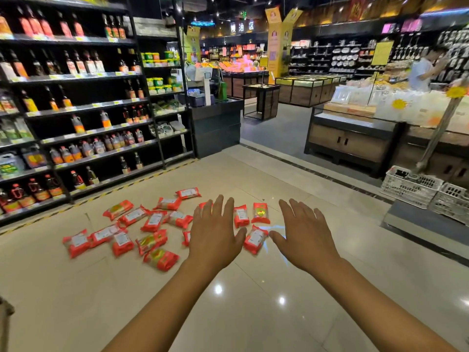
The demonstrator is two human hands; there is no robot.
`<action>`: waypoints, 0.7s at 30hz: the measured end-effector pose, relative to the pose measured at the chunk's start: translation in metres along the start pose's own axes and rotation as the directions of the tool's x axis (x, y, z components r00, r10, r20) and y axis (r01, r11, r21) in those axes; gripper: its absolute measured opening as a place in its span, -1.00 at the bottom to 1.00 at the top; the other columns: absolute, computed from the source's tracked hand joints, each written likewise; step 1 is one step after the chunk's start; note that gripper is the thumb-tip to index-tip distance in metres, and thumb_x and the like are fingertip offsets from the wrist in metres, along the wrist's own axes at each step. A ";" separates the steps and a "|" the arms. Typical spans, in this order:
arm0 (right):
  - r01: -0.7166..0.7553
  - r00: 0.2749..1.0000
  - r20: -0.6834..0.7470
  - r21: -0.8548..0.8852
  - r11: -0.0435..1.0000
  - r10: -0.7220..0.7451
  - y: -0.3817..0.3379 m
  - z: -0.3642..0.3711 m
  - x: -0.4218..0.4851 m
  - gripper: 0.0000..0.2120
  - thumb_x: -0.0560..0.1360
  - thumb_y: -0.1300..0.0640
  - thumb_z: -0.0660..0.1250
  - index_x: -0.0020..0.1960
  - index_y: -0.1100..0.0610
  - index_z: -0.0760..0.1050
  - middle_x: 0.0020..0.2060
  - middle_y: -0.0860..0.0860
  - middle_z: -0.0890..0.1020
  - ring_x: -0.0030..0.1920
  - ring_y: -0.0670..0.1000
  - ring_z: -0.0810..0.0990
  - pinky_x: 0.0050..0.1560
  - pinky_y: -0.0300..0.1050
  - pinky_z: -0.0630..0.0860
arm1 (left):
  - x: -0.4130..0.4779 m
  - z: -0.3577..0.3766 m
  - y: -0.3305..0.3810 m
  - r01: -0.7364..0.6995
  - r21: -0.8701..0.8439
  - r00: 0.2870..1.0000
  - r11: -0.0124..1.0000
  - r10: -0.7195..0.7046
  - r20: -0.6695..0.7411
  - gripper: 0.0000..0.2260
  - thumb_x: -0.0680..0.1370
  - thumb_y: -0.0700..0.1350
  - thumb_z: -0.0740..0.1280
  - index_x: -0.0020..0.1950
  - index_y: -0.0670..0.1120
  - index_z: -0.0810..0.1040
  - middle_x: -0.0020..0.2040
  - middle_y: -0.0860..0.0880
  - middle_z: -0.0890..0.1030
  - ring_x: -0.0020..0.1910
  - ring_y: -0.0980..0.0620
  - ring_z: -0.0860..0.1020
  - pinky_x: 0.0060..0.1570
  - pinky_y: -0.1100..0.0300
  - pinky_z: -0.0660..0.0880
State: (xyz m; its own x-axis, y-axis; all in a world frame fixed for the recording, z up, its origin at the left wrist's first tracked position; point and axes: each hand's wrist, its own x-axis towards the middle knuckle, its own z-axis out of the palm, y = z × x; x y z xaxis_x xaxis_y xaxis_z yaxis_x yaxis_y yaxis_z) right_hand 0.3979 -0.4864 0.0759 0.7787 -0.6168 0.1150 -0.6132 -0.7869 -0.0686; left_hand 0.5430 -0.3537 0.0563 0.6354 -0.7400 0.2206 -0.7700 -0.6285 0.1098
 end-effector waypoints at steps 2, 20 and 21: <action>-0.006 1.000 0.003 0.011 1.000 0.006 0.004 0.006 0.026 -0.29 0.65 -0.26 0.10 0.66 0.01 -0.06 0.65 0.04 0.05 0.64 0.09 0.04 0.59 0.12 -0.01 | 0.025 0.007 -0.001 -0.006 0.007 1.000 1.000 0.006 0.008 -0.31 0.67 0.29 0.11 0.69 0.01 -0.01 0.70 -0.09 0.03 0.67 -0.16 0.03 0.61 -0.11 -0.05; 0.129 0.991 0.030 0.019 0.991 -0.130 0.078 0.068 0.343 -0.29 0.65 -0.26 0.09 0.66 0.04 -0.06 0.65 0.08 0.06 0.63 0.14 0.04 0.58 0.16 -0.03 | 0.312 0.094 0.013 0.054 0.164 0.998 0.985 -0.057 0.014 -0.31 0.66 0.32 0.10 0.68 0.01 0.02 0.70 -0.07 0.08 0.66 -0.17 0.07 0.60 -0.18 0.01; 0.140 0.990 0.031 0.013 0.990 -0.140 0.081 0.071 0.358 -0.29 0.65 -0.26 0.09 0.66 0.04 -0.06 0.65 0.08 0.06 0.63 0.14 0.05 0.58 0.16 -0.03 | 0.325 0.100 0.013 0.063 0.167 0.998 0.984 -0.066 0.013 -0.31 0.66 0.32 0.09 0.68 0.01 0.02 0.69 -0.07 0.08 0.66 -0.17 0.08 0.60 -0.18 0.01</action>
State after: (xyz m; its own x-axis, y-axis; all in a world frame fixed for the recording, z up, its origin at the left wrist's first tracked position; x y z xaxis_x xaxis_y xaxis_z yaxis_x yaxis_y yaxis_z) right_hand 0.6367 -0.7725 0.0409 0.8608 -0.5004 0.0927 -0.4963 -0.8658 -0.0644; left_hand 0.7455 -0.6262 0.0327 0.6855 -0.7001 0.1999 -0.7082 -0.7049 -0.0399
